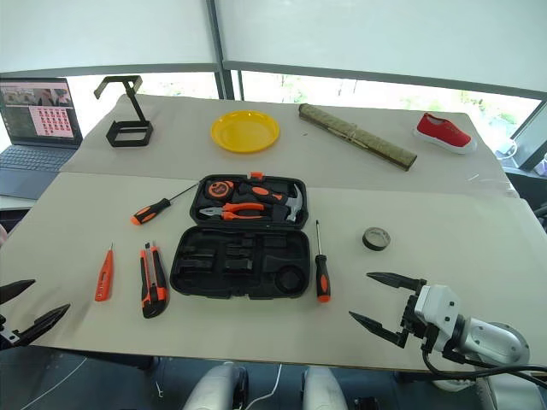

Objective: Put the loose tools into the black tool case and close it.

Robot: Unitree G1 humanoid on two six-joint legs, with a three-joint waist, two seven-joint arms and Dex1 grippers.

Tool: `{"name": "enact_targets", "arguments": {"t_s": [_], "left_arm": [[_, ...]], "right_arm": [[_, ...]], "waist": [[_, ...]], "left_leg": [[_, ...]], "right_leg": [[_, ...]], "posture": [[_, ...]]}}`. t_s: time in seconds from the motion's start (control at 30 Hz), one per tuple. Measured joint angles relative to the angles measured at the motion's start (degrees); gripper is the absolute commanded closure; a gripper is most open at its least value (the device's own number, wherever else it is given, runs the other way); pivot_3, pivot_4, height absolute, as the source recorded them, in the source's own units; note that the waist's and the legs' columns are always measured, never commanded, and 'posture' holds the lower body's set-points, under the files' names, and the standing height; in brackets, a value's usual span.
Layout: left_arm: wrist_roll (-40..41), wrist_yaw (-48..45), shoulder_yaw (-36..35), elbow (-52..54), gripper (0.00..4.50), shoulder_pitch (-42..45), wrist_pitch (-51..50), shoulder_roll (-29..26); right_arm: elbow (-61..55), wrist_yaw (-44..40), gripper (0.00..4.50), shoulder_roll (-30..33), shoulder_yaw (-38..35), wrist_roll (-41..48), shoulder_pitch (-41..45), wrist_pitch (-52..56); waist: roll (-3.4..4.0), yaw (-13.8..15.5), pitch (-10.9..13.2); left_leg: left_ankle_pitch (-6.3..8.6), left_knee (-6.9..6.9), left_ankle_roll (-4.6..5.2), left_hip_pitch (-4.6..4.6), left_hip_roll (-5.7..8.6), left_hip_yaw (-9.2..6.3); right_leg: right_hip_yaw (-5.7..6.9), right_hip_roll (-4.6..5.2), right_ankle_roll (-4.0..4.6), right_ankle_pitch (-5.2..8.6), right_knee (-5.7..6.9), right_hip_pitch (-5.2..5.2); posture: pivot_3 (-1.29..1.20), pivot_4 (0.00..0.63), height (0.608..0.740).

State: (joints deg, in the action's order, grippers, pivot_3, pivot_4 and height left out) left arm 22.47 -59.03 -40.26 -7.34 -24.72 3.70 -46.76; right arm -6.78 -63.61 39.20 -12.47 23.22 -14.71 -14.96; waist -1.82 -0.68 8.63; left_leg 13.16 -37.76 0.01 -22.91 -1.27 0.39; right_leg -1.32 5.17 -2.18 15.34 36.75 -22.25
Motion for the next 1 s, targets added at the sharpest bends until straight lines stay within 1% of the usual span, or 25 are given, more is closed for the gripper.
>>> {"name": "enact_targets", "arguments": {"t_s": [0.07, 0.17, 0.2, 0.33, 0.4, 0.47, 0.53, 0.63, 0.7, 0.73, 0.77, 0.8, 0.87, 0.9, 0.97, 1.0], "left_arm": [[0.57, 0.39, -0.3, 0.39, 0.0, -0.19, -1.3, 0.08], [4.63, 3.07, -3.57, 1.63, 0.0, -0.96, -8.23, 1.63], [6.47, 5.31, -5.69, 2.82, 0.0, -1.78, -12.4, 2.27], [9.53, 12.82, -10.49, 6.19, 0.0, -7.17, -26.71, 4.19], [11.82, 15.73, -11.91, 7.62, 0.0, -8.29, -33.34, 5.46], [16.71, 19.68, -14.3, 10.54, 0.0, -9.47, -43.95, 6.34], [20.46, 21.11, -15.9, 13.28, 0.0, -10.08, -50.55, 6.38], [25.09, 21.81, -16.3, 16.67, 0.0, -7.72, -56.96, 4.78], [26.46, 22.97, -15.74, 16.67, 0.0, -2.24, -59.21, 1.68], [26.97, 23.58, -14.36, 16.47, 0.0, 2.29, -59.75, -0.73], [26.04, 23.79, -10.61, 15.14, 0.0, 8.19, -59.37, -3.72], [24.74, 23.69, -7.22, 14.15, 0.0, 11.99, -58.59, -6.0], [20.86, 23.0, 1.68, 9.69, 0.0, 21.59, -56.36, -9.15], [19.25, 22.78, 5.28, 7.83, 0.0, 25.04, -55.51, -9.95], [13.63, 20.65, 16.36, 0.7, 0.0, 36.23, -52.26, -10.28], [11.97, 19.96, 19.21, -1.21, 0.0, 38.7, -51.23, -10.28]], "right_arm": [[0.0, -0.06, 0.1, -0.55, 0.03, 0.62, 0.28, -0.03], [-2.46, -0.09, 0.1, -5.53, 1.21, 5.27, 2.24, -0.46], [-4.85, -0.17, 0.1, -6.78, 2.63, 7.6, 2.89, 0.24], [-10.09, 0.13, 0.1, -10.19, 4.86, 11.61, 5.26, 0.71], [-11.53, 0.38, 0.1, -11.85, 5.8, 11.89, 5.89, 0.59], [-12.8, 0.85, 0.1, -14.43, 7.38, 11.8, 7.0, -0.4], [-14.06, 0.9, 0.1, -15.51, 8.11, 11.78, 7.05, -1.12], [-14.84, 2.27, 0.1, -16.45, 8.49, 11.72, 6.87, -1.37], [-14.98, 3.41, 0.1, -17.07, 8.55, 11.64, 6.74, -1.35], [-15.25, 4.28, 0.1, -17.36, 8.55, 11.57, 6.61, -1.36], [-15.24, 4.99, 0.1, -17.41, 8.54, 11.41, 6.47, -1.28], [-15.33, 5.29, 0.1, -17.45, 8.87, 11.22, 6.67, -1.16], [-15.49, 6.45, 0.1, -17.45, 8.95, 10.93, 6.12, -0.79], [-15.41, 6.94, 0.1, -17.41, 9.2, 10.67, 6.16, -0.41], [-15.49, 9.17, 0.1, -17.42, 9.0, 10.52, 5.41, 0.76], [-15.49, 9.81, 0.1, -17.45, 9.09, 10.31, 5.74, 1.15]], "waist": [[-0.01, 0.0, 0.0], [-0.05, -0.44, 0.0], [-0.04, -0.63, 0.0], [-0.05, -0.74, 0.01], [-0.08, -0.39, 0.01], [-0.12, 0.01, 0.01], [-0.19, 0.33, -0.03], [-0.35, 0.53, -0.13], [-0.35, 1.01, -0.13], [-0.36, 1.15, -0.13], [-0.34, 1.44, -0.13], [-0.33, 1.52, -0.12], [-0.32, 1.32, -0.13], [-0.36, 1.28, -0.15], [-0.42, 0.85, -0.16], [-0.42, 0.53, -0.16]], "left_leg": [[0.0, 0.0, 0.0, 0.0, 0.0, 0.0], [0.02, 0.0, -0.03, 0.02, -0.26, 0.01], [0.05, 0.0, -0.08, 0.04, -0.36, 0.02], [0.11, 0.0, -0.14, 0.09, -0.4, 0.03], [0.11, 0.0, -0.14, 0.1, -0.42, 0.02], [0.11, 0.0, -0.14, 0.1, -0.42, -0.03], [0.11, -0.01, -0.15, 0.12, -0.42, -0.1], [0.13, -0.01, -0.19, 0.25, -0.42, -0.12], [0.13, -0.01, -0.2, 0.32, -0.42, -0.18], [0.13, -0.01, -0.2, 0.38, -0.43, -0.17], [0.12, -0.01, -0.2, 0.45, -0.37, -0.17], [0.12, -0.01, -0.2, 0.47, -0.35, -0.11], [0.12, 0.0, -0.21, 0.49, -0.28, -0.01], [0.13, -0.01, -0.21, 0.42, -0.17, 0.04], [0.13, 0.0, -0.22, 0.36, -0.13, 0.04], [0.13, 0.0, -0.22, 0.3, -0.15, 0.06]], "right_leg": [[0.0, 0.0, 0.0, 0.0, 0.0, 0.0], [-0.01, -0.14, 0.05, -0.01, 0.02, -0.01], [-0.02, -0.18, 0.07, -0.01, 0.03, -0.01], [-0.02, -0.2, 0.08, -0.01, 0.03, 0.0], [0.0, -0.23, 0.1, 0.0, 0.04, -0.01], [0.06, -0.23, 0.12, 0.01, 0.06, -0.01], [0.18, -0.2, 0.14, 0.03, 0.02, -0.03], [0.24, -0.19, 0.27, 0.07, 0.04, -0.01], [0.34, -0.2, 0.36, 0.12, 0.17, 0.0], [0.34, -0.22, 0.41, 0.11, 0.17, 0.02], [0.36, -0.21, 0.41, 0.12, 0.22, 0.07], [0.33, -0.22, 0.41, 0.12, 0.22, 0.07], [0.25, -0.23, 0.4, 0.12, 0.23, 0.13], [0.23, -0.27, 0.4, 0.12, 0.24, 0.15], [0.16, -0.29, 0.39, 0.11, 0.35, 0.07], [0.14, -0.37, 0.39, 0.11, 0.35, -0.03]], "posture": [[0.0, 0.15, 0.74], [0.0, 0.15, 0.74], [0.0, 0.15, 0.74], [0.0, 0.15, 0.74], [0.0, 0.15, 0.74], [0.0, 0.15, 0.74], [0.0, 0.15, 0.74], [0.0, 0.15, 0.74], [0.0, 0.15, 0.74], [0.0, 0.15, 0.74], [0.0, 0.15, 0.74], [0.0, 0.15, 0.74], [0.0, 0.15, 0.74], [0.0, 0.15, 0.74], [0.0, 0.15, 0.74], [0.0, 0.15, 0.74]]}}
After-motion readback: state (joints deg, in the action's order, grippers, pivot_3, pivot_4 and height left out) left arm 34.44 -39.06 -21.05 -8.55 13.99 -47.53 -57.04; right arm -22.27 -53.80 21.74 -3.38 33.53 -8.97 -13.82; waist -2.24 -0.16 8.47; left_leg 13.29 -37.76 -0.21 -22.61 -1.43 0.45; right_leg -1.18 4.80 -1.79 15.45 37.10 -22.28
